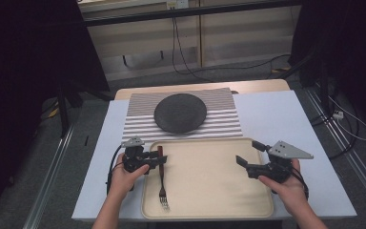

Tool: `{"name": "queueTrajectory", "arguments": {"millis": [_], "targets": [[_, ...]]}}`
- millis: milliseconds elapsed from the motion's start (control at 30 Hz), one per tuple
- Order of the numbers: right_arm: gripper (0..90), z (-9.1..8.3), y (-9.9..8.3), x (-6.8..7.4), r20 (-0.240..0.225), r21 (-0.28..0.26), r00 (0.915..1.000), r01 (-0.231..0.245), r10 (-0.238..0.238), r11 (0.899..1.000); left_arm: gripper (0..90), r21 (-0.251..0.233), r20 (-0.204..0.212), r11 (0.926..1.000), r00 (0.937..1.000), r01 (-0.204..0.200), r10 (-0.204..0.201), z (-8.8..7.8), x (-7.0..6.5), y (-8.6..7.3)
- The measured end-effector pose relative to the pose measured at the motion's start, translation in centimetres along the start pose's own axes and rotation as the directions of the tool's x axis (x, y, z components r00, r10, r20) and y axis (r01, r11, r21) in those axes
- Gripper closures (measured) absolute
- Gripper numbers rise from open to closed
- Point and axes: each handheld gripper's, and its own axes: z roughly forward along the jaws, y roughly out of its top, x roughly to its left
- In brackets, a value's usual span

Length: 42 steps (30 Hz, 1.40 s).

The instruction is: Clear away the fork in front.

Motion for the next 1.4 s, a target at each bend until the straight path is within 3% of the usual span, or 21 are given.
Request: {"name": "queueTrajectory", "arguments": {"millis": [633,833,1100,1400], "targets": [[17.3,-0.2,-0.1,-0.2,0.009,0.003,1.0000,-0.004,0.004,1.000,48.2,0.015,-0.054,0.9998,0.9985,0.011,-0.010,-0.5,0.2,-0.4],[17.1,-0.8,-0.5,-0.6,0.023,0.023,0.9997,-0.008,0.007,1.000,41.7,-0.053,-0.062,0.9984,0.9977,0.022,-0.025,-1.4,0.0,-0.2],[16.8,-1.0,-0.4,-0.6,0.030,0.037,0.9995,0.003,-0.004,0.999,35.6,-0.104,-0.064,0.9945,0.9978,0.010,-0.016,-2.8,-0.8,0.0],[16.0,-2.2,-0.7,-0.8,0.036,0.052,0.9992,0.015,-0.017,0.999,29.2,-0.125,-0.065,0.9919,0.9977,-0.024,0.016,-4.1,-1.5,-0.1]]}}
